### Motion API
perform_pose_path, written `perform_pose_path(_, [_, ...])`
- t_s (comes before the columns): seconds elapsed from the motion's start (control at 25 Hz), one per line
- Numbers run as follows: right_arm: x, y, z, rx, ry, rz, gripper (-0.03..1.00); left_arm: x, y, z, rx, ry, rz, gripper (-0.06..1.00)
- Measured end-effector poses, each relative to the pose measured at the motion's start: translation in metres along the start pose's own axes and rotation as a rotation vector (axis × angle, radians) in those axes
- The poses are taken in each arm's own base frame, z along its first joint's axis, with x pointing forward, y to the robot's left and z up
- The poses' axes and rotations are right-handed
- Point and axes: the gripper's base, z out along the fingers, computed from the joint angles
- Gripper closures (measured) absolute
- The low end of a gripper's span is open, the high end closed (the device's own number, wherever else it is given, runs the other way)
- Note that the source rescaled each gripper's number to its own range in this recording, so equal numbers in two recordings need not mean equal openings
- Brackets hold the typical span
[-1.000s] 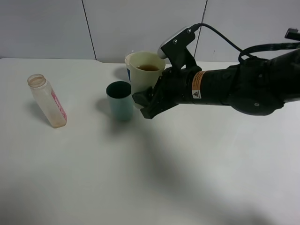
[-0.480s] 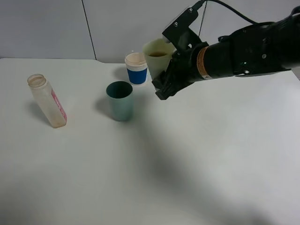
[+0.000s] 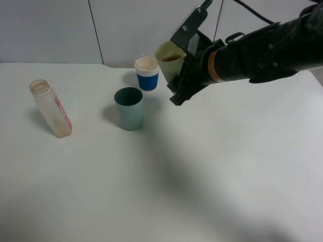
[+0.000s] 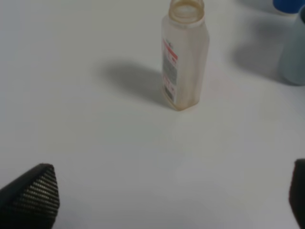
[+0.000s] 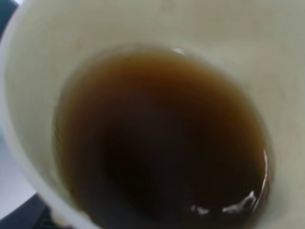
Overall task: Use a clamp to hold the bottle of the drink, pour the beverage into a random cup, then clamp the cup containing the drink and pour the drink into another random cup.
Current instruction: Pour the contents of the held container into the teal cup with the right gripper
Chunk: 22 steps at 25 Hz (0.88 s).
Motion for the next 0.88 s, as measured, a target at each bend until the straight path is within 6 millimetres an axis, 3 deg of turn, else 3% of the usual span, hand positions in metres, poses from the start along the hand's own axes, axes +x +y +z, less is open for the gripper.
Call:
perform_pose_path(0.44, [-0.016,0.017,0.035,-0.017,-0.001,-0.128,0.97,0.0,0.0,0.0,0.0,0.0,0.0,0.01])
perform_pose_path(0.88, [-0.03,0.02,0.039,0.042,-0.024,-0.21,0.97,0.0,0.0,0.0,0.0,0.0,0.0,0.02])
